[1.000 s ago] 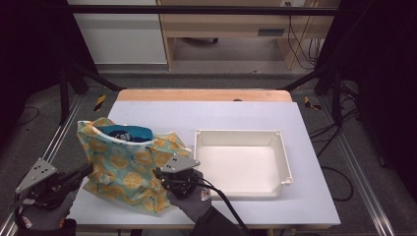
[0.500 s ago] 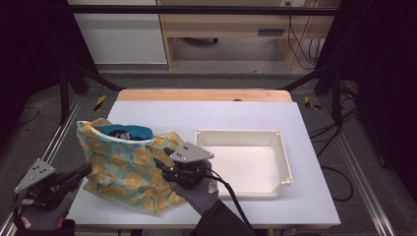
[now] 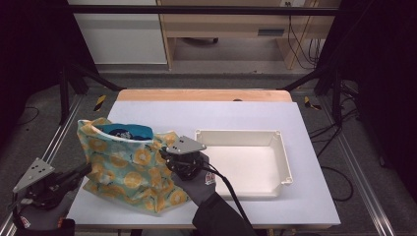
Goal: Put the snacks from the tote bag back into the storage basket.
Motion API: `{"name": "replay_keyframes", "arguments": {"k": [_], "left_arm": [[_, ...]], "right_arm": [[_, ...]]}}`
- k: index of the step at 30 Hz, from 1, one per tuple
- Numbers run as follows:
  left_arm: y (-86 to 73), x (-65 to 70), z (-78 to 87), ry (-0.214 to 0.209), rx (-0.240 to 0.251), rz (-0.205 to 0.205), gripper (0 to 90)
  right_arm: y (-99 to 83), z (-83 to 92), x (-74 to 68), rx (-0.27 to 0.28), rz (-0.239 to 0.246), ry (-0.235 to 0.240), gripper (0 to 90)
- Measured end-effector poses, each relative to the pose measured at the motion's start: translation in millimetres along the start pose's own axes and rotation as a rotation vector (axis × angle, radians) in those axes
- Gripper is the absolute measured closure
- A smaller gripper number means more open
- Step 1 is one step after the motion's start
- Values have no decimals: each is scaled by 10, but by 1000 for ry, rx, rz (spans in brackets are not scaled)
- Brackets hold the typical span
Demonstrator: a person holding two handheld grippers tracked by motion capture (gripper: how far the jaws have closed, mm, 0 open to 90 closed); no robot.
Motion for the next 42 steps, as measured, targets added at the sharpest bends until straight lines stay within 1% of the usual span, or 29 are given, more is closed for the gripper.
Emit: {"name": "replay_keyframes", "arguments": {"k": [1,2,3,4,5,6,7,8,9,10,12,13,15,16,18,19,20,22,25,26,27,30,33,38,40,42], "left_arm": [[0,0,0,0,0,0,846],[38,-8,24,4,15,2,822],[38,-8,24,4,15,2,784],[64,-17,41,11,22,4,784],[92,-26,61,19,34,4,741],[126,-34,79,22,53,8,677],[165,-45,96,26,65,9,647],[252,-61,110,30,83,10,629],[252,-61,110,30,83,10,607],[330,-72,91,32,92,4,593],[384,-90,45,37,88,-1,586],[384,-90,45,37,88,-1,586],[404,-114,-10,38,78,4,624],[399,-130,-41,39,69,9,674],[388,-134,-26,40,70,4,808],[388,-134,-26,40,70,4,860],[385,-135,-6,39,74,0,889],[383,-145,59,52,89,5,900],[377,-152,92,64,91,2,900],[363,-160,112,79,85,-1,900],[363,-160,112,79,85,-1,900],[296,-181,137,97,65,0,900],[256,-193,154,100,55,3,900],[174,-205,194,119,49,15,900],[156,-210,190,113,41,26,900],[137,-193,180,110,30,17,900]], "right_arm": [[0,0,0,0,0,0,887],[7,17,-2,2,0,1,900],[7,17,-2,2,0,1,900],[13,29,-2,4,-2,4,900],[18,38,-2,8,-2,5,900],[31,59,-6,16,-5,6,900],[38,68,-9,22,-3,6,900],[49,77,-13,27,-2,6,900],[49,77,-13,27,-2,6,900],[71,89,-27,34,1,8,900],[91,98,-45,40,5,10,900],[91,98,-45,40,5,10,900],[110,106,-68,46,10,13,900],[114,106,-73,48,12,13,900],[123,108,-79,53,12,17,900],[123,108,-79,53,12,17,900],[138,112,-90,63,10,18,900],[162,105,-110,70,11,23,900],[202,85,-157,71,22,29,900],[215,73,-174,70,25,30,900],[215,73,-174,70,25,30,900],[249,26,-235,66,35,37,900],[251,8,-260,62,39,42,900],[227,-12,-284,48,41,48,900],[219,-8,-279,47,40,48,900],[209,-4,-279,43,41,49,900]]}}
Point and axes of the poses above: each handheld gripper's, and its own axes: z roughly backward along the jaws, y roughly out of its top, x roughly to its right, the point moved 3 cm from there along -z, roughly forward along the jaws, and after that the axes turned 3 degrees about -y, right-handed, at the moved point
